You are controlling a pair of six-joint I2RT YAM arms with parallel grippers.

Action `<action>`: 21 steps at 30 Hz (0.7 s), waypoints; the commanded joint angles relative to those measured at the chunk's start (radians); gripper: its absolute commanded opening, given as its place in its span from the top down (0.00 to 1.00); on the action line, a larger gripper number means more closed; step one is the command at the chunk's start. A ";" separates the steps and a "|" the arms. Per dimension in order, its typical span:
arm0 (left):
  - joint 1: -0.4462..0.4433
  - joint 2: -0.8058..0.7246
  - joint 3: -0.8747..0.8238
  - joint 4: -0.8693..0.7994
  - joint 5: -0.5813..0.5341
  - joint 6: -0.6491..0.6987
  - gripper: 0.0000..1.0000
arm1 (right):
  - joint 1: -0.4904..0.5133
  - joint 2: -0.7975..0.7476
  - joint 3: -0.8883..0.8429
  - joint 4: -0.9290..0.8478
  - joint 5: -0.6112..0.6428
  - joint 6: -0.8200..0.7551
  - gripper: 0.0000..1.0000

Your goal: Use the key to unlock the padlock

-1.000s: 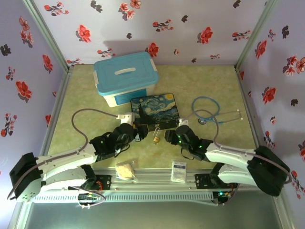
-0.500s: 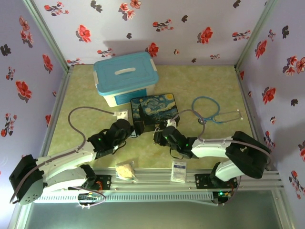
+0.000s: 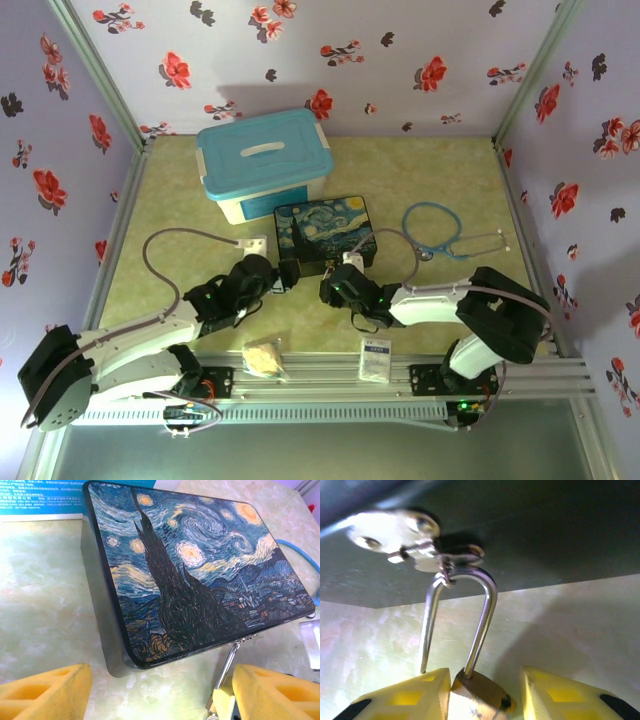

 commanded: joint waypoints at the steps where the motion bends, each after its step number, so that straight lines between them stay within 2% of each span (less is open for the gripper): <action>1: 0.016 -0.024 -0.007 0.004 -0.004 0.020 0.26 | 0.008 0.042 0.011 0.007 -0.018 0.030 0.60; 7: 0.034 -0.044 -0.002 -0.004 -0.004 0.036 0.26 | 0.021 0.044 -0.019 0.043 -0.019 0.062 0.68; 12: 0.063 -0.018 0.011 0.019 -0.005 0.082 0.26 | 0.020 0.016 -0.084 0.161 -0.019 0.090 0.77; 15: 0.092 0.037 0.021 0.066 -0.024 0.172 0.26 | 0.018 0.021 -0.116 0.229 -0.023 0.159 0.79; 17: 0.108 0.100 0.057 0.051 -0.083 0.219 0.22 | 0.025 0.031 -0.111 0.234 -0.031 0.208 0.80; 21: 0.164 0.211 0.081 0.178 0.001 0.288 0.17 | 0.029 0.056 -0.132 0.290 -0.014 0.318 0.81</action>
